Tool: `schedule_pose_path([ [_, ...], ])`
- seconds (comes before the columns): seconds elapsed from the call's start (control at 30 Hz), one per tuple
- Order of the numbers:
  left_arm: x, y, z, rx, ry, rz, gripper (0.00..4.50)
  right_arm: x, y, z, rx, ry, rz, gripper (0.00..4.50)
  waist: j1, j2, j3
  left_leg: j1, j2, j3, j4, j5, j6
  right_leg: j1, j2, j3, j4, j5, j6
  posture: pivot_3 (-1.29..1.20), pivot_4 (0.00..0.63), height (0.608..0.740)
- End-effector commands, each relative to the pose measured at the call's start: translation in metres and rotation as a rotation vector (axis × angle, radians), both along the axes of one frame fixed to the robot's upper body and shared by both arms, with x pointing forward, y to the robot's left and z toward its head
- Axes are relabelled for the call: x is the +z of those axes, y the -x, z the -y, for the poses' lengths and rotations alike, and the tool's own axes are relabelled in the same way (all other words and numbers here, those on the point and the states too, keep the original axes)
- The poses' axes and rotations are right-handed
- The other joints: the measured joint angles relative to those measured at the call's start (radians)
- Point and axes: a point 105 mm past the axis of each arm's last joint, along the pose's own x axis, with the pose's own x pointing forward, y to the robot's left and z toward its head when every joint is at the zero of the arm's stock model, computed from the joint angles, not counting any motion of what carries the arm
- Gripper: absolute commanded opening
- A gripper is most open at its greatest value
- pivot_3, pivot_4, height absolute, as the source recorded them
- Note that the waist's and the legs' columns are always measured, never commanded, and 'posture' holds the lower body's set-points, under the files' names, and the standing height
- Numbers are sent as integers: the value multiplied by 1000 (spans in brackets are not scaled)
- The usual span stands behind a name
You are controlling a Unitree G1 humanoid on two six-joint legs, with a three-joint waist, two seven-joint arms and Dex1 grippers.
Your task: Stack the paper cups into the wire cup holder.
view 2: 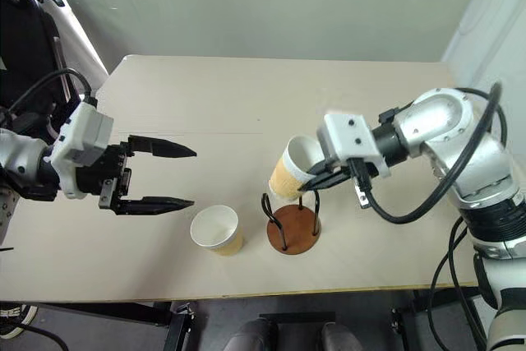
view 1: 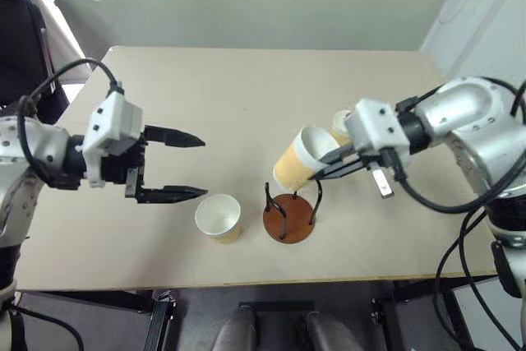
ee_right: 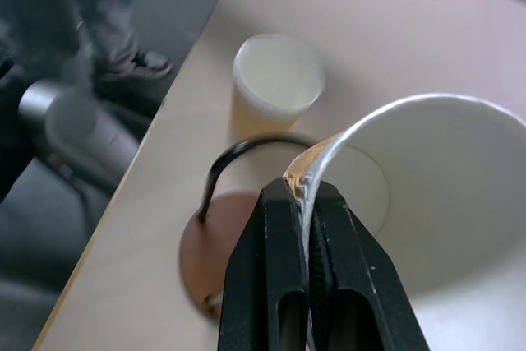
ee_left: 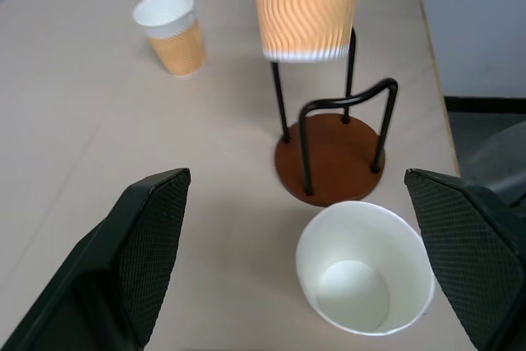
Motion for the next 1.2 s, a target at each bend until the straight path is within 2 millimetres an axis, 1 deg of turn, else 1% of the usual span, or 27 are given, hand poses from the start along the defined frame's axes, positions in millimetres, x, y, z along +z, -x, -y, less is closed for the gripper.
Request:
schedule_pose_path([
  [0.03,12,8,2,-4,1,50,4500,5,5,1,34,19,27,38,0,0,0,0,0,0,0,0,0,0,0,0,0,0,0,0,150,740],
  [0.1,12,10,0,6,-3,51,4500,0,5,1,38,37,25,38,-1,0,0,0,0,0,-1,0,-1,0,0,0,0,0,0,0,150,740],
  [0.27,13,13,0,13,-4,50,4500,-5,4,-3,49,50,22,38,-1,0,0,1,0,0,-1,1,-1,0,0,0,0,1,-1,0,150,740],
  [0.43,11,9,-3,33,-18,53,4500,-10,-2,-8,35,62,33,38,-2,0,0,1,0,0,-1,1,-1,0,0,0,1,1,-2,0,150,740],
  [0.47,11,9,-3,33,-16,53,4500,-9,-4,-9,27,63,39,424,-2,0,0,1,1,0,-1,1,-2,0,0,-1,1,1,-2,0,150,740],
  [0.5,11,8,-3,33,-16,54,4500,-9,-6,-9,22,64,44,611,-2,0,0,1,1,0,-1,1,-2,0,0,-1,1,1,-3,0,150,740],
  [0.53,11,8,-4,34,-16,54,4500,-9,-7,-10,19,66,47,931,-1,0,0,1,1,0,-1,1,-2,0,0,-1,1,2,-3,0,150,740],
  [0.63,11,7,-5,40,-17,57,4500,-7,-10,-9,11,64,59,2008,-1,0,0,1,1,0,-1,1,-2,0,0,-1,1,2,-3,0,150,740],
  [0.7,12,6,-7,50,-21,62,4500,0,-17,-5,-16,50,82,2739,-2,0,0,1,1,0,-1,1,-2,-1,0,-1,1,2,-3,0,150,740],
  [0.8,13,7,-8,54,-25,66,4500,17,-41,5,-118,14,136,3840,-2,0,0,1,1,0,-2,2,-2,-1,0,-1,1,2,-4,0,150,740],
  [0.83,13,8,-8,54,-25,67,4500,22,-55,11,-171,3,168,4230,-1,0,0,1,1,0,-2,2,-3,-2,0,-1,1,2,-4,0,150,740],
  [0.87,13,8,-8,54,-26,68,4500,27,-68,17,-225,-4,193,4466,-2,0,0,1,1,0,-3,2,-3,-2,0,-1,1,3,-5,0,150,740],
  [0.93,14,10,-8,54,-26,68,4500,29,-95,32,-330,9,223,4466,-1,0,0,1,1,0,-4,2,-4,-3,0,-1,2,3,-5,0,150,740],
  [0.97,13,11,-7,53,-25,67,4500,23,-114,45,-408,48,251,4466,-1,0,0,1,1,0,-4,3,-4,-3,0,-1,2,3,-6,0,150,740],
  [1.0,13,11,-7,52,-25,66,4500,18,-126,55,-455,82,271,4466,0,0,0,1,1,0,-5,3,-4,-4,0,-1,2,3,-6,0,150,740],
  [1.07,12,12,-7,56,-22,67,4500,-2,-148,73,-539,181,308,4466,1,-1,0,1,1,0,-7,3,-4,-5,0,-1,2,4,-8,0,150,740],
  [1.13,12,13,-8,72,-23,69,4500,-22,-162,86,-588,267,333,4466,2,-1,0,0,1,-1,-9,3,-5,-7,0,-1,2,5,-8,0,150,740],
  [1.2,11,15,-8,79,-26,67,4500,-35,-166,92,-604,312,326,4466,0,1,0,0,1,-1,-11,3,-6,-8,0,-1,3,5,-8,0,150,740],
])
